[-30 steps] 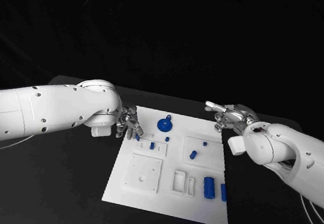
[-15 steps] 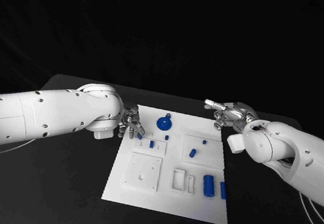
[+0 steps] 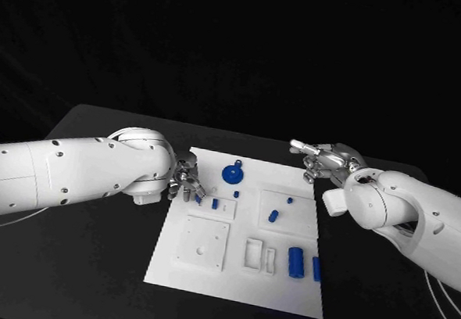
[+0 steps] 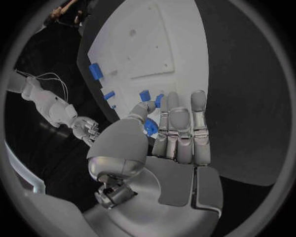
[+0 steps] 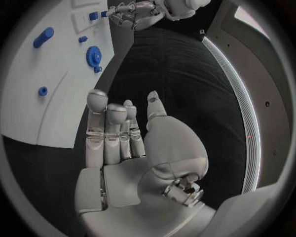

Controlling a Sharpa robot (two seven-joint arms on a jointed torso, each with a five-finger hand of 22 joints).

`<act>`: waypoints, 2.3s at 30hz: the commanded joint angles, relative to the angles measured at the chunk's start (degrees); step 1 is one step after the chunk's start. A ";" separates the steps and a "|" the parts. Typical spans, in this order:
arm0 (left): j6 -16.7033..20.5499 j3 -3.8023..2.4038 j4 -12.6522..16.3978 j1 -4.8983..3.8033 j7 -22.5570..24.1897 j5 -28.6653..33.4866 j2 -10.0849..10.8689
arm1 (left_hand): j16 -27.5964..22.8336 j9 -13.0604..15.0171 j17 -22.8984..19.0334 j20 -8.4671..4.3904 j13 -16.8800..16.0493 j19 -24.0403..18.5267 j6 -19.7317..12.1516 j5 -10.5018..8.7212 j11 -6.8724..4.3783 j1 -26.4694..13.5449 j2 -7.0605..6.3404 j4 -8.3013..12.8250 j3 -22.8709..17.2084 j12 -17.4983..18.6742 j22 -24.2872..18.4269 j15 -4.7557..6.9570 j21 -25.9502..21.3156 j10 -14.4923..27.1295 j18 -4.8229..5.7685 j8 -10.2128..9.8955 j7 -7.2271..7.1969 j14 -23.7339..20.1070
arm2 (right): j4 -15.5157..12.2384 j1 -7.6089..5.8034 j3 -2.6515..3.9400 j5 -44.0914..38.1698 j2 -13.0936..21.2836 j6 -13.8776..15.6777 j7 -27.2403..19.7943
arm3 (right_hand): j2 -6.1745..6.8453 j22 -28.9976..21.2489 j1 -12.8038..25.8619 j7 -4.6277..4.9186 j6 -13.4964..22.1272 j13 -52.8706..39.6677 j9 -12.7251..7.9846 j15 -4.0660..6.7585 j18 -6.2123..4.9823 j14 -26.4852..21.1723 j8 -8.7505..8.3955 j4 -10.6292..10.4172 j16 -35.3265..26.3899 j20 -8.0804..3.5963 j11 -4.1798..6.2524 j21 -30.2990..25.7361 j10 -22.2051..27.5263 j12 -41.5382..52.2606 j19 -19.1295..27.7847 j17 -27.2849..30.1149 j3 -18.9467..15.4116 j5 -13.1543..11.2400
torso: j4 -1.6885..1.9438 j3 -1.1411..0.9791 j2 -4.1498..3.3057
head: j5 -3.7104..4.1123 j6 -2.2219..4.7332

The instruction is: Assemble the parts on the task board

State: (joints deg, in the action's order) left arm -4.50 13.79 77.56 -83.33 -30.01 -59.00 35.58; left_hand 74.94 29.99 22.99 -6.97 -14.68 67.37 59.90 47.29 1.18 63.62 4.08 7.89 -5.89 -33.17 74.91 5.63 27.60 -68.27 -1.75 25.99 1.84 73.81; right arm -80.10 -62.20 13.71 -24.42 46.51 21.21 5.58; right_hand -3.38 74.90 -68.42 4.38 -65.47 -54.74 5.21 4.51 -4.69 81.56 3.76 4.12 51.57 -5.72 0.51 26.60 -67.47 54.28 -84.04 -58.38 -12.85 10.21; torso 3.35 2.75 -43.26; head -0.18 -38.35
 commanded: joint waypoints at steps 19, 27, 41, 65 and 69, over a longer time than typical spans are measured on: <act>2.35 -0.04 1.25 0.73 1.94 -3.99 0.08 | -0.30 0.06 0.07 -0.19 -0.09 0.19 0.82 0.28 -3.91 0.62 -0.22 8.11 -8.42 0.28 1.17 0.36 0.12 -6.76 -0.43 -0.38 -0.53 0.06 | 0.01 0.01 0.04 -0.52 -0.10 -0.67 -0.26 | -0.35 2.99 -0.16 0.00 0.07 0.09 -0.09 -0.09 -0.71 -0.05 -0.10 0.35 0.36 0.23 0.19 0.14 0.15 0.34 -1.80 0.05 -0.07 0.27 | 0.02 -0.02 0.04 | 0.05 -0.12; 2.16 -0.04 1.29 0.82 1.83 -4.35 0.21 | -0.51 -0.02 0.20 -0.19 -0.11 0.28 0.99 0.24 -3.91 0.67 -0.25 8.07 -8.37 0.49 1.18 0.37 -0.04 -6.91 -0.42 -0.63 -0.52 0.18 | 0.00 0.01 0.04 -0.50 -0.10 -0.74 -0.21 | -0.35 2.99 -0.16 0.00 0.07 0.09 -0.09 -0.09 -0.71 -0.05 -0.10 0.35 0.36 0.23 0.19 0.14 0.15 0.34 -1.80 0.05 -0.07 0.27 | 0.00 0.00 0.04 | 0.00 -0.14; 1.60 -0.04 1.47 1.14 1.72 -4.48 0.23 | -0.51 -0.02 0.20 -0.19 -0.11 0.28 0.99 0.24 -3.91 0.67 -0.25 8.07 -8.37 0.49 1.18 0.37 -0.04 -6.91 -0.42 -0.63 -0.52 0.18 | 0.03 0.01 0.04 -0.46 -0.14 -0.89 -0.14 | -0.42 3.00 -0.13 -0.03 -0.04 0.19 -0.10 -0.08 -0.70 -0.07 -0.09 0.51 0.33 0.23 0.21 0.15 0.16 0.38 -1.80 0.12 -0.08 0.18 | 0.00 -0.02 0.03 | -0.04 -0.31; 1.23 -0.04 1.61 1.40 1.57 -4.53 0.48 | -0.64 0.07 0.47 -0.21 -0.19 0.35 1.02 0.24 -3.92 0.74 -0.25 8.08 -8.33 0.65 1.20 0.38 -0.18 -6.98 -0.40 -0.72 -0.53 0.23 | 0.10 0.01 0.04 -0.43 -0.16 -1.05 -0.04 | -0.42 3.00 -0.13 -0.03 -0.04 0.19 -0.10 -0.08 -0.70 -0.07 -0.09 0.51 0.33 0.23 0.21 0.15 0.16 0.38 -1.80 0.12 -0.08 0.18 | -0.03 0.00 0.04 | -0.05 -0.31; 1.21 -0.04 1.52 1.49 1.52 -4.55 0.50 | -0.64 0.07 0.47 -0.21 -0.19 0.35 1.02 0.24 -3.92 0.74 -0.25 8.08 -8.33 0.65 1.20 0.38 -0.18 -6.98 -0.40 -0.72 -0.53 0.23 | 0.12 0.01 0.04 -0.43 -0.16 -1.11 -0.02 | -0.53 2.99 -0.16 -0.04 -0.05 0.24 -0.10 -0.07 -0.69 -0.08 -0.10 0.53 0.38 0.22 0.22 0.09 0.15 0.45 -1.79 0.11 -0.08 0.05 | -0.02 0.00 0.03 | -0.02 -0.29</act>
State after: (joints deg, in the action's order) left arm -2.69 13.75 79.00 -81.91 -28.81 -63.28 36.12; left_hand 74.55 29.94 23.41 -6.96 -14.82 67.36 60.68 47.17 1.09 63.78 3.80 7.90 -5.89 -32.78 74.91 5.63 27.60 -69.01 -1.75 25.18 1.62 74.21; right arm -79.96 -62.19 13.72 -24.45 46.38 21.06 5.80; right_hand -3.38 74.90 -68.42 4.38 -65.47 -54.55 5.17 4.51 -4.66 81.56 3.76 4.28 51.58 -5.72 0.51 26.60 -67.47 54.55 -84.04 -58.32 -13.01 10.21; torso 3.32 2.73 -43.22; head -0.20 -38.64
